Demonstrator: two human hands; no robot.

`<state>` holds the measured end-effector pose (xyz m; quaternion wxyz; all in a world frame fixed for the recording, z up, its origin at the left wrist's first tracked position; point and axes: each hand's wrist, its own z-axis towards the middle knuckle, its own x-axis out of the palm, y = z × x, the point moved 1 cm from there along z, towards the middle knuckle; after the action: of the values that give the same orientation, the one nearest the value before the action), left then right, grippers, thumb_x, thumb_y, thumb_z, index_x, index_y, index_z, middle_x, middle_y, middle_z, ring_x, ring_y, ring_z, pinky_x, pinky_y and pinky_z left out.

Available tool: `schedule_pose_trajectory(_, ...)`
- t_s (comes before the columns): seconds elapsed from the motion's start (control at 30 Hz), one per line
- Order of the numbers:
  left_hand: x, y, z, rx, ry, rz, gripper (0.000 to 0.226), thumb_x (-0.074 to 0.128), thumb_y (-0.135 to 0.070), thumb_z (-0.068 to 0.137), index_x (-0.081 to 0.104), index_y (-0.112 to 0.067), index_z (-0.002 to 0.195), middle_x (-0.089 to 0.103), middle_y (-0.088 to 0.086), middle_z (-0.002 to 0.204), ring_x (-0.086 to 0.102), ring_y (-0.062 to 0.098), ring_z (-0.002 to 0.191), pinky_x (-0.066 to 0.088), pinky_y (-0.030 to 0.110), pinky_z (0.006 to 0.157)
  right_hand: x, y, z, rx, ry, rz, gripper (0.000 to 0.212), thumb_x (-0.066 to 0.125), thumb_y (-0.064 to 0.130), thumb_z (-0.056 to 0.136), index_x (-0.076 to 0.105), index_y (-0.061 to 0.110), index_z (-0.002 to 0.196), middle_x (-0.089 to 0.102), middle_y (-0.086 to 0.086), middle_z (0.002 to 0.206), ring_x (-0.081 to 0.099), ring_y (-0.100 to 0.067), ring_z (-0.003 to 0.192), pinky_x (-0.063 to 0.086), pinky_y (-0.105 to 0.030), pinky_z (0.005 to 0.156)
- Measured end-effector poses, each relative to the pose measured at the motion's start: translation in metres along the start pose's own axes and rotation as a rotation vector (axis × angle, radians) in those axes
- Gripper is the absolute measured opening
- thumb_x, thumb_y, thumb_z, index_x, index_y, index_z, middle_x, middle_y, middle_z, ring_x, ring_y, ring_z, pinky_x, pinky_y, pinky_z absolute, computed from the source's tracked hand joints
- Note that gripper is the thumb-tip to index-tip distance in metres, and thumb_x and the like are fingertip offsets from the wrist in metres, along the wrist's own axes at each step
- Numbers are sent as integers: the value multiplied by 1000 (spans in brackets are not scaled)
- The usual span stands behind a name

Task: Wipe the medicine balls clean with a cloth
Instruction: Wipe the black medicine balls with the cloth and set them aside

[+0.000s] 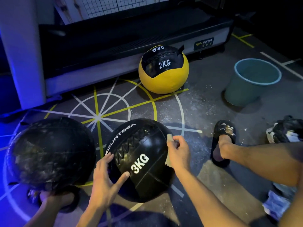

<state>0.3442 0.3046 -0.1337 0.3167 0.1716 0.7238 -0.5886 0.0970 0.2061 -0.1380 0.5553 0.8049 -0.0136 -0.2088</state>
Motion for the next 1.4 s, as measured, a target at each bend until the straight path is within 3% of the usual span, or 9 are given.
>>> schedule_pose_trajectory(0.1,-12,-9,1,61,-24,48,78,68,-84,67,50,-36,126,45,-21,127,48,12,120,44,36,101,5,-8,-24,-231,41,-111,9,62,24,96,59,33,95,59,8,81,57,-8,69,43,-24,57)
schedule_pose_trajectory(0.33,0,-85,59,314,-9,150,69,59,-69,86,50,-38,147,41,-17,152,31,4,141,26,32,116,2,-25,-67,-550,99,-123,20,67,7,91,63,24,99,57,22,89,55,3,76,38,-7,67)
schedule_pose_trajectory(0.57,20,-59,44,297,-60,215,49,57,-62,90,63,-34,130,62,-22,124,54,14,118,47,43,102,5,-21,-83,-881,244,-274,6,60,23,102,64,20,106,63,12,101,55,-9,86,49,-28,75)
schedule_pose_trajectory(0.63,19,-55,32,291,-76,191,48,61,-59,89,60,-35,131,62,-24,122,54,14,118,44,46,106,9,-20,-69,-854,228,-275,3,60,25,102,63,24,104,64,13,97,57,-9,81,49,-27,73)
schedule_pose_trajectory(0.8,23,-50,5,212,-95,72,69,68,-62,83,45,-38,143,56,-31,135,47,2,134,18,38,126,14,-20,-5,-252,183,-151,22,55,47,103,60,29,91,63,1,57,60,-15,49,55,-45,55)
schedule_pose_trajectory(1.0,19,-42,-5,208,-111,-61,91,72,-51,81,28,-33,158,45,-18,148,47,8,138,44,37,111,29,26,-65,-744,509,-190,18,63,37,97,72,21,95,66,16,86,60,-3,77,48,-20,73)
schedule_pose_trajectory(1.2,18,-39,-14,208,-105,-28,91,75,-55,81,27,-42,157,45,-24,145,44,1,138,45,38,110,39,39,-2,-421,438,-269,18,62,42,99,69,27,92,59,11,60,55,2,54,35,-15,50)
schedule_pose_trajectory(1.3,15,-40,-12,215,-92,-49,92,73,-57,78,22,-52,154,45,-23,147,45,2,138,40,17,101,50,46,-26,-576,577,-324,14,62,39,98,71,28,97,61,17,77,56,4,72,39,-11,64)
schedule_pose_trajectory(1.4,12,-35,-13,223,-106,-76,93,74,-56,77,23,-51,154,43,-25,150,45,0,139,39,17,102,56,43,-32,-702,570,-391,20,59,45,97,72,32,105,53,20,97,51,1,96,43,-19,84)
